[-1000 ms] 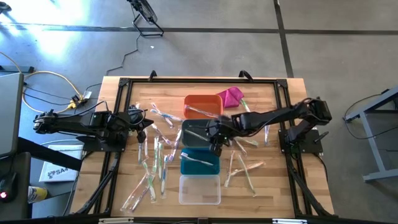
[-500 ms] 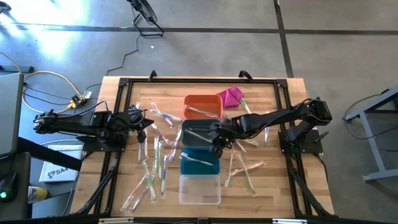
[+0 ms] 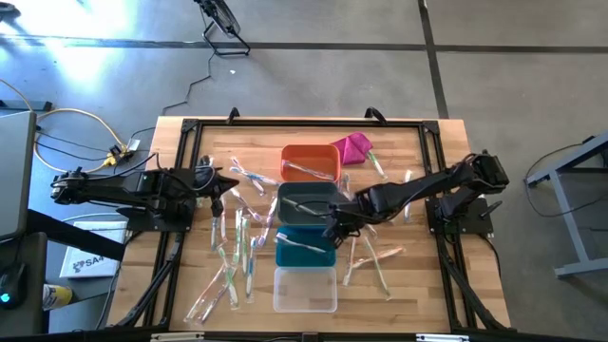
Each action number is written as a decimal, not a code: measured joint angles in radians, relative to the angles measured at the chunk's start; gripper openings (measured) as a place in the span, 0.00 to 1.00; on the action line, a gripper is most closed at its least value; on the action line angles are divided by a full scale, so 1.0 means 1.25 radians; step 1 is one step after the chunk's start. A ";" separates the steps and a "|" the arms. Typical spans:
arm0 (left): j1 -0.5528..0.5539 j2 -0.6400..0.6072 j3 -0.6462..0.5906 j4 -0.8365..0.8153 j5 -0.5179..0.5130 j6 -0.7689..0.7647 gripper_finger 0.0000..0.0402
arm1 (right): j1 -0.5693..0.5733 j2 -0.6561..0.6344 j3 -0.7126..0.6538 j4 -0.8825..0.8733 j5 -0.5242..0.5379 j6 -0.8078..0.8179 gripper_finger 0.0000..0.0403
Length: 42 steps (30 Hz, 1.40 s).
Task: Pick & Place Toothbrushes
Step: Put the orange toothbrush into the transparent bin
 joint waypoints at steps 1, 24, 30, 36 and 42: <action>0.000 0.000 0.000 0.003 0.000 0.007 0.01 | 0.004 0.000 0.000 -0.006 0.000 0.010 0.15; 0.000 0.000 0.000 0.000 0.000 0.019 0.01 | 0.040 0.000 0.000 -0.072 -0.143 0.312 0.15; 0.000 0.000 0.000 0.005 0.000 0.046 0.01 | 0.071 0.001 0.000 -0.136 -0.086 0.390 0.15; 0.000 0.000 0.000 0.042 0.001 0.077 0.01 | 0.110 0.001 0.000 -0.151 -0.022 0.475 0.21; 0.000 0.000 0.000 0.041 0.001 0.077 0.01 | 0.136 0.001 0.000 -0.138 -0.022 0.534 0.34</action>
